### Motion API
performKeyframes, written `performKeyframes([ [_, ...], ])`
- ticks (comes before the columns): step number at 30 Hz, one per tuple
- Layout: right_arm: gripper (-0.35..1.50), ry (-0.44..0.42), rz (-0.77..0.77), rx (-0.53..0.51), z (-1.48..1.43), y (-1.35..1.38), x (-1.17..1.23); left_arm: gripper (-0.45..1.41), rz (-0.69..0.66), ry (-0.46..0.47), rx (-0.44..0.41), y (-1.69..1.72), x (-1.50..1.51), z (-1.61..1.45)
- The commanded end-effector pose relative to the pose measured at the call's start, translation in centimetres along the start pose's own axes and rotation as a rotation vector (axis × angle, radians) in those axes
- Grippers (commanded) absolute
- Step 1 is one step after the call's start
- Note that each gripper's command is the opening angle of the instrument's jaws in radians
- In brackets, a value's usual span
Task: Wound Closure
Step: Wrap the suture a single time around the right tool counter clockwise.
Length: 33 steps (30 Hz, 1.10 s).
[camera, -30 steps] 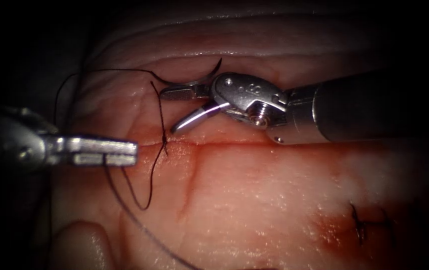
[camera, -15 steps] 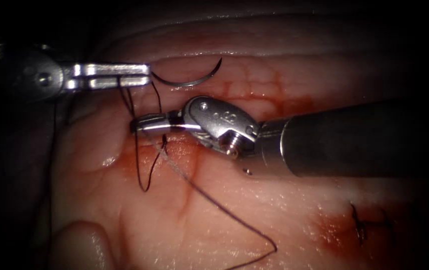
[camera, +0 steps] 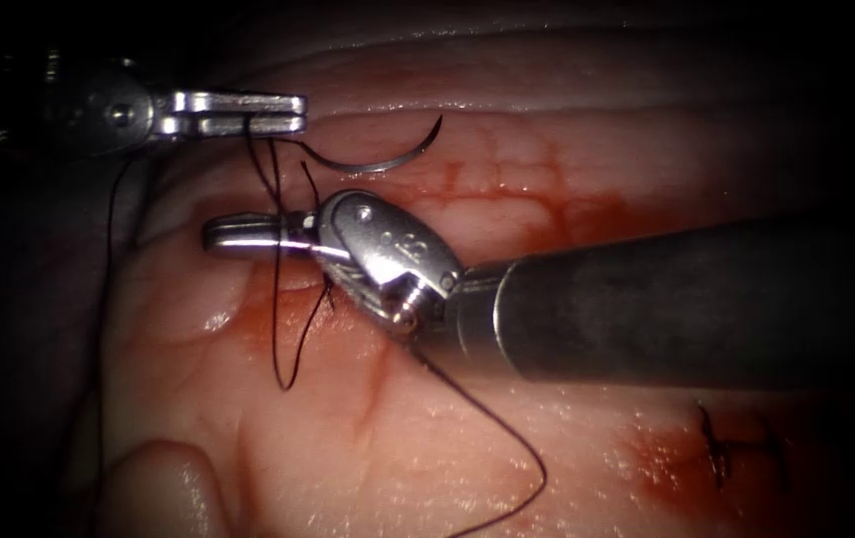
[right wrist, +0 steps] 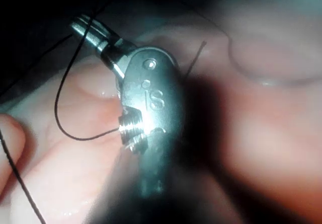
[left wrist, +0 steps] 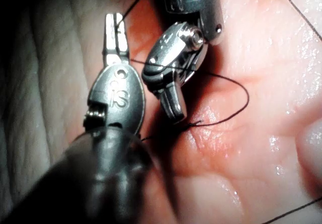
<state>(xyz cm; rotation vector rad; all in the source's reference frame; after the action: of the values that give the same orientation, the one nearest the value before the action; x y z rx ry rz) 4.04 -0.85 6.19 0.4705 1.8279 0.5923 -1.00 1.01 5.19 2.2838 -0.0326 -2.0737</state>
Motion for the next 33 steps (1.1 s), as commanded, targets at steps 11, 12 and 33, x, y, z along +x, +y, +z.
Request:
performKeyframes([
  [11,-0.35,0.087,0.032,0.038,0.13,-0.11,-0.06,-0.45,-0.014,0.020,-0.014,-0.02,-0.55,-0.10],
  [12,-0.35,0.093,0.039,0.039,0.12,-0.11,-0.06,-0.45,-0.022,0.017,-0.015,-0.02,-0.60,-0.13],
  [33,-0.35,0.144,0.107,-0.089,-0.35,0.01,0.30,-0.45,-0.129,0.061,-0.036,0.42,-1.21,-0.25],
])
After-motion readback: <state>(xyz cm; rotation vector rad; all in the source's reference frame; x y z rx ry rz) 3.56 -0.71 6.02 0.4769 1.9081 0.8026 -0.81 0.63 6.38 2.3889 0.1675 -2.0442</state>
